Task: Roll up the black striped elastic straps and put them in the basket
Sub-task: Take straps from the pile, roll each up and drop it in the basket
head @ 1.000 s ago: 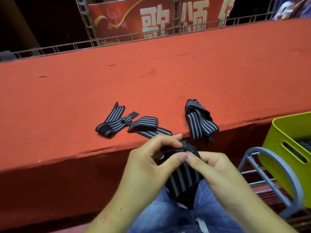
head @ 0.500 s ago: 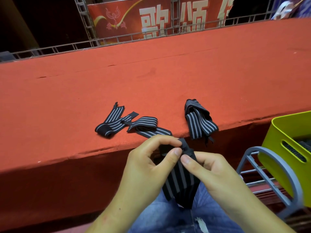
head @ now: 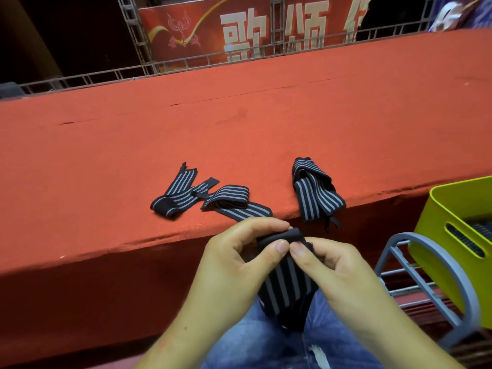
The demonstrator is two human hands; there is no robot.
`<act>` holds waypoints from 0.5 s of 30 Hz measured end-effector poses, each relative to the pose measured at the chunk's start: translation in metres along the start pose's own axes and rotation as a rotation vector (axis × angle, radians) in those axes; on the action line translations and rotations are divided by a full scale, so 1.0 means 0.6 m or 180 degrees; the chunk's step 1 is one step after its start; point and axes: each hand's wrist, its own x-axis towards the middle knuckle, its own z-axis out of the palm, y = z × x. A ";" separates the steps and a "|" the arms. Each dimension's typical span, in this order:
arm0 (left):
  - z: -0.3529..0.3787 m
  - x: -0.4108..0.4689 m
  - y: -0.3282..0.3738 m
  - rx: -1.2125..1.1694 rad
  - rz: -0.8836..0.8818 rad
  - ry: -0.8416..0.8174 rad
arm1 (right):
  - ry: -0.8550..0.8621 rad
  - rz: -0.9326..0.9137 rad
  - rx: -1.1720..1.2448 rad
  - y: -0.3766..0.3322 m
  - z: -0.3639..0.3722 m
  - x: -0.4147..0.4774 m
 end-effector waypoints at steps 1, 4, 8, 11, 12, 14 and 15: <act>0.000 -0.001 0.000 -0.0012 -0.0038 -0.0061 | 0.0023 -0.0010 -0.0016 0.000 -0.002 0.000; 0.000 -0.002 -0.001 -0.0030 -0.0130 -0.0162 | 0.0116 -0.0049 0.0013 -0.002 -0.003 0.001; 0.001 -0.003 0.000 0.0105 -0.0080 -0.0040 | 0.0162 0.0055 0.0127 -0.008 0.004 -0.002; 0.001 0.000 0.004 0.0113 0.0066 0.0139 | 0.0015 0.0317 0.0286 -0.009 0.005 -0.003; 0.000 0.002 0.006 0.0092 0.0118 0.0209 | -0.0071 0.0389 0.0346 -0.009 0.004 -0.002; -0.001 0.006 0.008 -0.0018 0.0199 0.0356 | -0.0189 0.0481 0.0338 -0.004 0.001 0.000; -0.002 0.007 0.008 -0.0064 0.0223 0.0431 | -0.0197 0.0501 0.0291 -0.002 0.000 0.000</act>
